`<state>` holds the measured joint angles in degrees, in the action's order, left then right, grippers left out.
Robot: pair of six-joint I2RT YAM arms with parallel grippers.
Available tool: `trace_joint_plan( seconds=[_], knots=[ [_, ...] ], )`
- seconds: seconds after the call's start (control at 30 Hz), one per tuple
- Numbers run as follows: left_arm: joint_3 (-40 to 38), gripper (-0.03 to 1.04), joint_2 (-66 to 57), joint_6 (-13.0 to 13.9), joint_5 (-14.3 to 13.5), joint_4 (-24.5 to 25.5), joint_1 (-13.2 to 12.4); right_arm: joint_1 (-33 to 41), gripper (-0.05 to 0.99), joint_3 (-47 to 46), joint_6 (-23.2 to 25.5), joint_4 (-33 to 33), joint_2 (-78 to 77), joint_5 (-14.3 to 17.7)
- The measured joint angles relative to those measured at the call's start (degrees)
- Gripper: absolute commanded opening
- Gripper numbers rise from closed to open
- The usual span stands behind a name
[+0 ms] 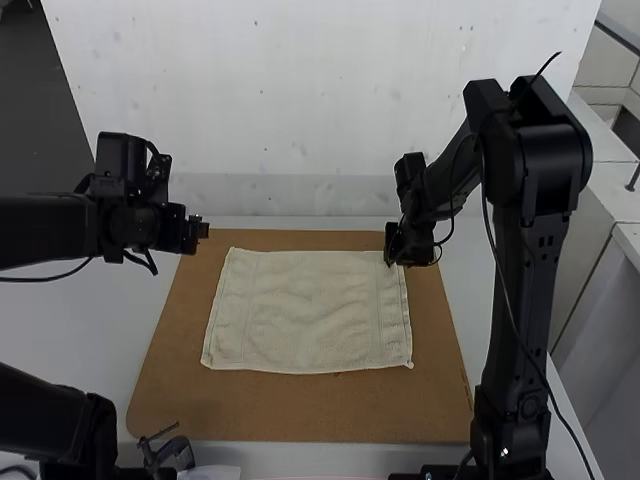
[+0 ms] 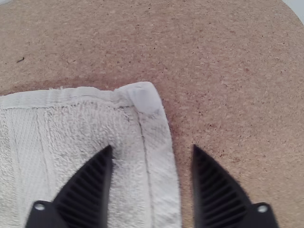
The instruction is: Fold the towel.
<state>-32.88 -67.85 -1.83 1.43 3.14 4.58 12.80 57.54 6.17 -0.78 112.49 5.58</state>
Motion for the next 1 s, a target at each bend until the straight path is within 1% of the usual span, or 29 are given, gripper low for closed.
trace_joint_plan(
  seconds=[0.03,0.07,0.17,0.43,0.57,0.67,0.77,1.0],
  knots=[
    [0.0,0.97,-0.46,0.0,0.0,0.0,0.0,0.26,0.01,0.48,0.31,-0.11,0.24,-0.28],
    [-0.15,0.97,-1.27,0.0,-0.02,0.02,0.02,1.14,0.02,0.92,0.57,-0.37,0.57,-0.07],
    [-1.9,0.97,-5.66,0.0,-0.17,0.04,0.48,2.73,0.02,2.1,1.14,-1.86,1.14,2.01],
    [-9.94,0.97,-20.24,-0.04,-0.2,-0.04,3.15,2.89,0.02,2.99,1.81,-3.08,1.46,2.67],
    [-15.21,0.97,-27.78,-0.17,-1.44,0.22,4.92,2.89,0.02,2.97,1.81,-3.13,1.46,2.75],
    [-18.84,0.97,-32.48,-0.2,-2.75,3.17,6.01,2.91,0.02,2.99,1.81,-3.15,1.46,2.86],
    [-21.29,0.97,-36.65,-0.17,-3.41,4.26,6.43,2.89,0.02,2.99,1.81,-3.15,1.46,2.86],
    [-24.9,0.97,-42.75,-0.37,-4.09,4.33,6.43,2.89,0.02,2.99,1.81,-3.15,1.46,2.86]
  ],
)
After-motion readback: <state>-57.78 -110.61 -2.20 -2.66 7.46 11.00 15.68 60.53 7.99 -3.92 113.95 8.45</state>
